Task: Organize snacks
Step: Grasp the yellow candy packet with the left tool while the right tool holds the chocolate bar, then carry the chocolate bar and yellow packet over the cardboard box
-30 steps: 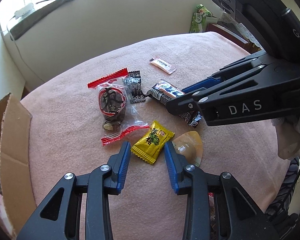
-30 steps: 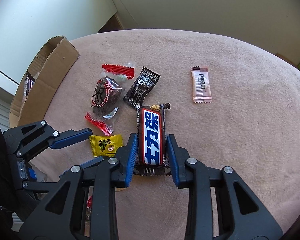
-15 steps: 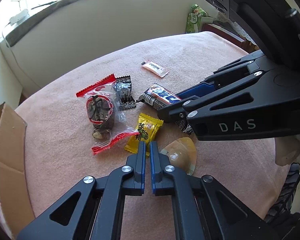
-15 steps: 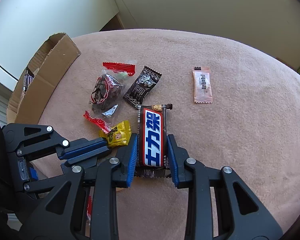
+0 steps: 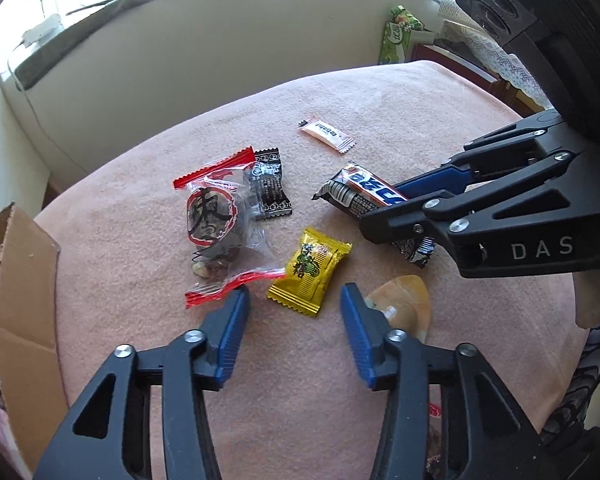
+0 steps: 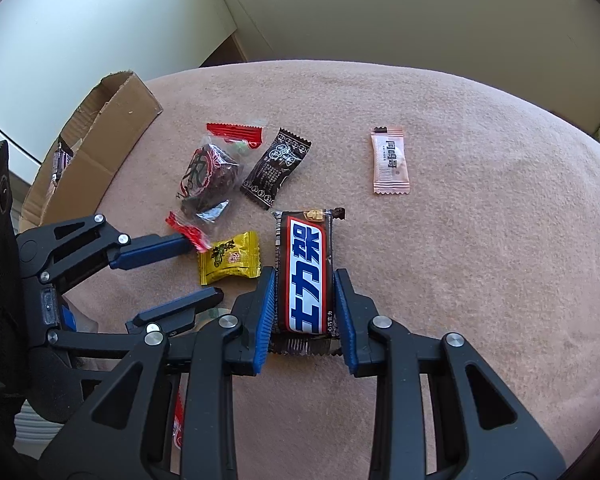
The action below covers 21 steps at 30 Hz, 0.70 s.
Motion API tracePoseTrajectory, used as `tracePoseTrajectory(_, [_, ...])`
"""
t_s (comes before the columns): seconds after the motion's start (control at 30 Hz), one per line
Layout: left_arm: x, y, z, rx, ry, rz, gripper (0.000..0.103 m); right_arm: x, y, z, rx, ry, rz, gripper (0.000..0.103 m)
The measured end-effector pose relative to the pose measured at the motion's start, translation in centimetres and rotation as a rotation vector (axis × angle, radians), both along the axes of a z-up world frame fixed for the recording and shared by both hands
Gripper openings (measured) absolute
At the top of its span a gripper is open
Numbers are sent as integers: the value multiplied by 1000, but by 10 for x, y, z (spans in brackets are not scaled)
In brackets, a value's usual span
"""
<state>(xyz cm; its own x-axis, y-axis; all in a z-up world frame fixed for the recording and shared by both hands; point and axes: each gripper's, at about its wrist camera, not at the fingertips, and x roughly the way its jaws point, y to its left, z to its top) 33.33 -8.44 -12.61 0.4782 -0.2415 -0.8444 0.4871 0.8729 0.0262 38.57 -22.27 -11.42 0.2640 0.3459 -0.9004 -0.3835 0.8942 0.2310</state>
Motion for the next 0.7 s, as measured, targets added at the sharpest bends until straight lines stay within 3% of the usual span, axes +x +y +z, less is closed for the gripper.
tracePoseTrajectory(0.17, [18, -15, 0, -15, 1, -22, 49, 2, -7, 0, 8, 3, -11, 30])
tracePoseTrajectory(0.27, [21, -23, -2, -3, 1, -47, 24, 3, -8, 0, 13, 2, -14, 30])
tracePoseTrajectory(0.3, [20, -24, -2, -6, 3, -49, 22, 3, -8, 0, 14, 3, -13, 30])
tracePoseTrajectory(0.5, [5, -10, 3, -25, -8, -14, 22, 0, -7, 2, 18, -10, -17, 30])
tracePoseTrajectory(0.7, [-13, 8, 26, -67, -60, 16, 21, -10, -1, 15, 13, -42, -6, 30])
